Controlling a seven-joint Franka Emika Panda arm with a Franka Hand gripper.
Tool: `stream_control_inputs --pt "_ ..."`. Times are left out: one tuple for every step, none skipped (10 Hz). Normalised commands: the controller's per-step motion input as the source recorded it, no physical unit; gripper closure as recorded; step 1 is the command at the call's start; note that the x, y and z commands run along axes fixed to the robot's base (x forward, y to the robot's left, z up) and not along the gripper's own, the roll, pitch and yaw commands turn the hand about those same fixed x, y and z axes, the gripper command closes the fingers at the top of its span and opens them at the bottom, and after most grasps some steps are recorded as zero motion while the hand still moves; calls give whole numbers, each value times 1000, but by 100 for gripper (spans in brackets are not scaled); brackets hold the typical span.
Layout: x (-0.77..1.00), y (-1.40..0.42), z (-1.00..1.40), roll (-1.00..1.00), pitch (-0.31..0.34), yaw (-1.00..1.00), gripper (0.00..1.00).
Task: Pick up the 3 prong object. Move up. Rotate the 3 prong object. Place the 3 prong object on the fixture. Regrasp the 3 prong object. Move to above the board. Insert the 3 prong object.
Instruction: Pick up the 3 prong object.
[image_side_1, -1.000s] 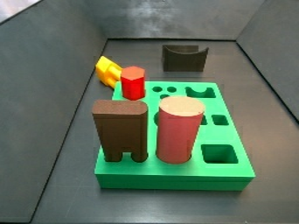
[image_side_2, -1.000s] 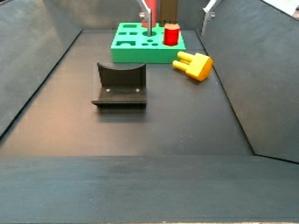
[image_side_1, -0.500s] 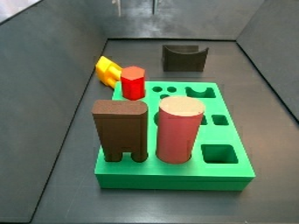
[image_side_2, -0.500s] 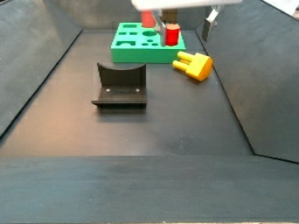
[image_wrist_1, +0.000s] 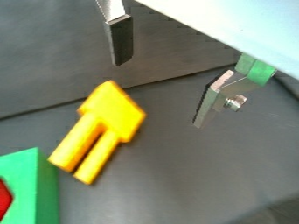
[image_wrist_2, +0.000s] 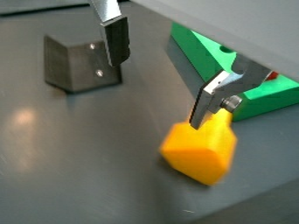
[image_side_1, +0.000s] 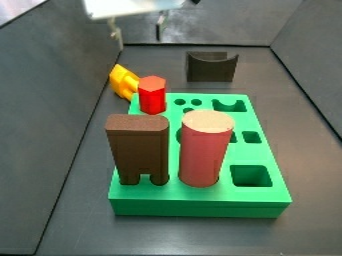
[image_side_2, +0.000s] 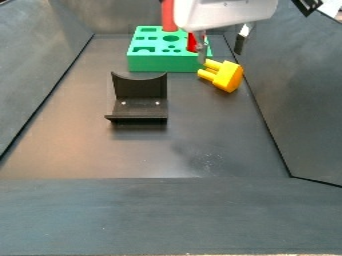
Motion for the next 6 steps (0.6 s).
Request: stream_control_inputs --pt "-437 -494 -471 179 -170 666 0" --pt "-446 -497 -451 173 -164 663 0" --pt "-403 -354 -280 239 -184 671 0" --pt "-329 -194 -229 234 -180 737 0" --pt "0 -94 -326 133 -84 494 0" --pt "-20 -114 -446 170 -143 380 0"
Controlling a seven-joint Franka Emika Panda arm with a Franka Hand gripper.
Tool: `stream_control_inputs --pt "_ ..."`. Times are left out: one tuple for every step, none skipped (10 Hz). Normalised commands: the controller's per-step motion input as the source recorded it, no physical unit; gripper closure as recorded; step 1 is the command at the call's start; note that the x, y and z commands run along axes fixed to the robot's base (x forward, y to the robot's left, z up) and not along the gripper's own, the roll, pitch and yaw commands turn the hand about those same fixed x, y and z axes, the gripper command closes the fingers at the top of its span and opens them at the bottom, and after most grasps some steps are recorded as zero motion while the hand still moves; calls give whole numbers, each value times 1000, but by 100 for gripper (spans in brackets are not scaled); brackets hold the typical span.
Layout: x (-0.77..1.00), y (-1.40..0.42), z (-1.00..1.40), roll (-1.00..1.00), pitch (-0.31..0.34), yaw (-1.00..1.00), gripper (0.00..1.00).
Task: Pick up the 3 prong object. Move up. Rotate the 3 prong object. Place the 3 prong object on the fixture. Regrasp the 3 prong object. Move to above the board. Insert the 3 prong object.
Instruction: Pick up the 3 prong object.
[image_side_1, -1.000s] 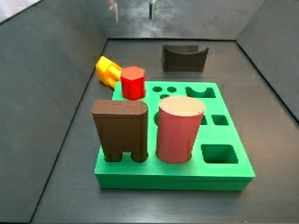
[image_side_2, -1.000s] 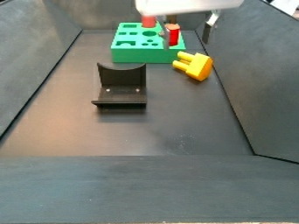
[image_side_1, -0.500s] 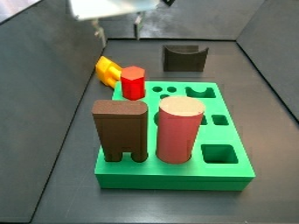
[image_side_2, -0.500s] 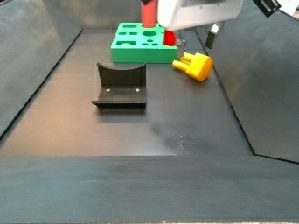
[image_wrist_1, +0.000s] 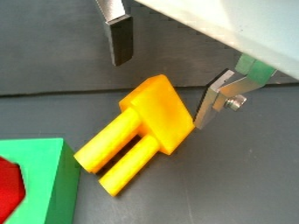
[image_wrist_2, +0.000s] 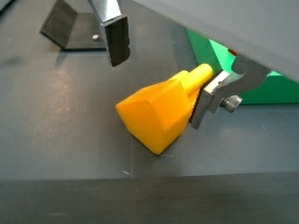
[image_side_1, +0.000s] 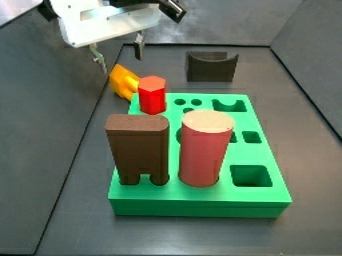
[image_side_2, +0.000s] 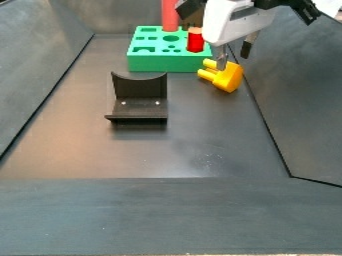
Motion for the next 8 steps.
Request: stream_control_inputs --pt "0 -189 -534 99 -196 237 0" --pt "0 -89 -551 41 -187 66 0" --pt "0 0 -640 37 -189 11 0" --pt "-43 0 -749 180 -156 34 0" --pt "0 83 -637 119 -117 77 0" --pt "109 54 -551 120 -50 151 0" --pt "211 0 -471 303 0 260 0" --pt "214 0 -346 433 34 237 0"
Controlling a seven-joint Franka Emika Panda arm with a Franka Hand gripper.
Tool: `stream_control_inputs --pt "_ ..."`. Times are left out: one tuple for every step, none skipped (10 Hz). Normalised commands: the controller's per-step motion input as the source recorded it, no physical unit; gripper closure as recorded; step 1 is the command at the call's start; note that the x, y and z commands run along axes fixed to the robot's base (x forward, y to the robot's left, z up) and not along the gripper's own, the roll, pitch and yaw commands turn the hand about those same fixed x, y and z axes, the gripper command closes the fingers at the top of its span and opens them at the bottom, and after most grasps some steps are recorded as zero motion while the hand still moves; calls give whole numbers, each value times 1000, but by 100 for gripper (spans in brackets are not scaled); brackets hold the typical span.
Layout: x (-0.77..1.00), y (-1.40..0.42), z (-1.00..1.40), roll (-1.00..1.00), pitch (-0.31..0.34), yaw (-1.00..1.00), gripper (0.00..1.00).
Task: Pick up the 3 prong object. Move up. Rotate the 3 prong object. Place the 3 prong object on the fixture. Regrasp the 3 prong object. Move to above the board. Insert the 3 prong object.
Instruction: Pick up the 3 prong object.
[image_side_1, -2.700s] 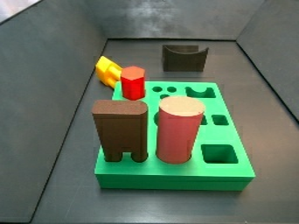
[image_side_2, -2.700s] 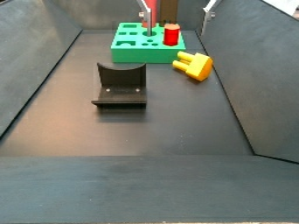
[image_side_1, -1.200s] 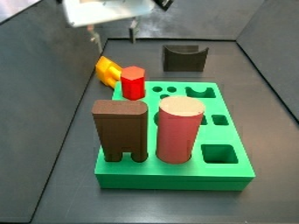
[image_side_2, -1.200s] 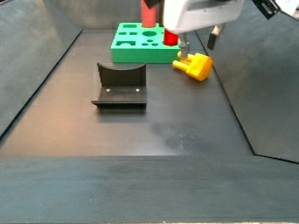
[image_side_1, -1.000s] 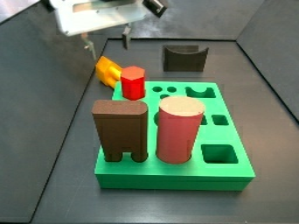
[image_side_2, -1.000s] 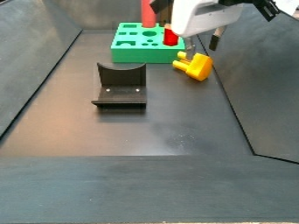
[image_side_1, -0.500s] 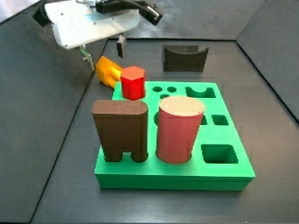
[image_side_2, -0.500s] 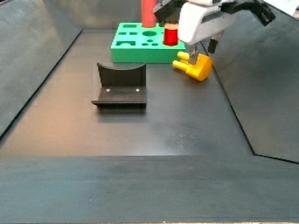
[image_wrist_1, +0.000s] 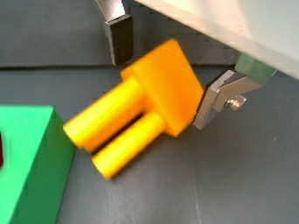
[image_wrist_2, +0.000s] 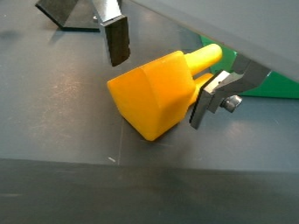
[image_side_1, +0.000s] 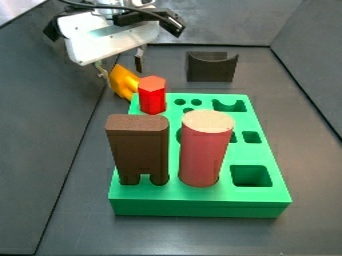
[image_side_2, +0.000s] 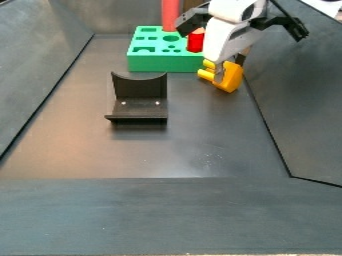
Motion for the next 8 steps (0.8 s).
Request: stream_control_inputs --pt "214 0 -349 444 21 206 0" --pt "57 0 -440 434 0 183 0" --pt "0 0 -586 394 0 69 0" --pt "0 0 -377 223 0 0 0" --pt "0 0 -151 0 -17 0 0" --pt "-6 0 -77 -47 -100 0 0" --pt "-23 0 -63 0 -86 0 0" --pt "0 0 0 0 0 0 0"
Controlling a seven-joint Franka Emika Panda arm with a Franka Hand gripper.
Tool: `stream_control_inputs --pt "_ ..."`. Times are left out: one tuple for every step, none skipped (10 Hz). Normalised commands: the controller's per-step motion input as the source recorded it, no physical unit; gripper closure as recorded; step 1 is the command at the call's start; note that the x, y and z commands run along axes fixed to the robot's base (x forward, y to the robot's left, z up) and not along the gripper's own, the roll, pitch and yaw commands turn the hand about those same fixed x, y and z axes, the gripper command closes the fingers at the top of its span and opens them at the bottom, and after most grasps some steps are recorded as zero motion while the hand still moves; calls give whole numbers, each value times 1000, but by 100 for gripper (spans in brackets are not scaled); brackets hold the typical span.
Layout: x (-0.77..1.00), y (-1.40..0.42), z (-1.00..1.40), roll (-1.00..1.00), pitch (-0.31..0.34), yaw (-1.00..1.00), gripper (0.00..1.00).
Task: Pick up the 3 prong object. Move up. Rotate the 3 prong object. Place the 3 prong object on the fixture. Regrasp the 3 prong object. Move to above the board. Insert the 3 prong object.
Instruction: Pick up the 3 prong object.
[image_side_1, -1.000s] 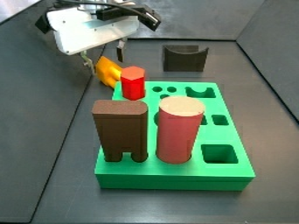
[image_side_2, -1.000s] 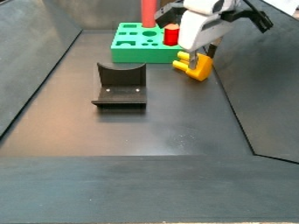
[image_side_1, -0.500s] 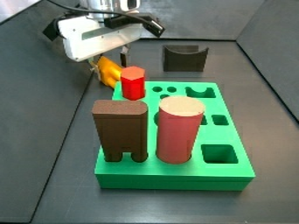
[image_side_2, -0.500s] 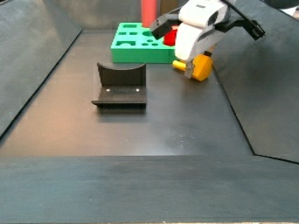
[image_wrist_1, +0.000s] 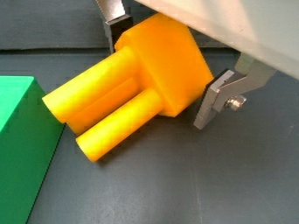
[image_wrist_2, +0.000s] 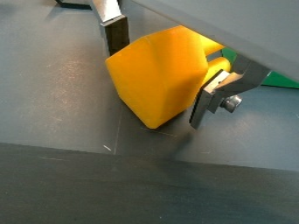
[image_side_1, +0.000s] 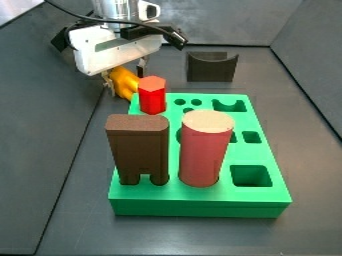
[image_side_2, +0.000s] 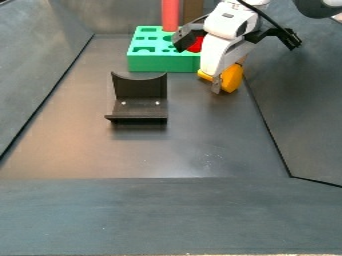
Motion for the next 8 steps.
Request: stream_control_inputs --pt "0 0 0 0 0 0 100" --pt "0 0 0 0 0 0 100" --pt "0 0 0 0 0 0 100" --pt "0 0 0 0 0 0 100" --pt "0 0 0 0 0 0 100" --pt "0 0 0 0 0 0 100" --pt "0 0 0 0 0 0 100" --pt "0 0 0 0 0 0 100"
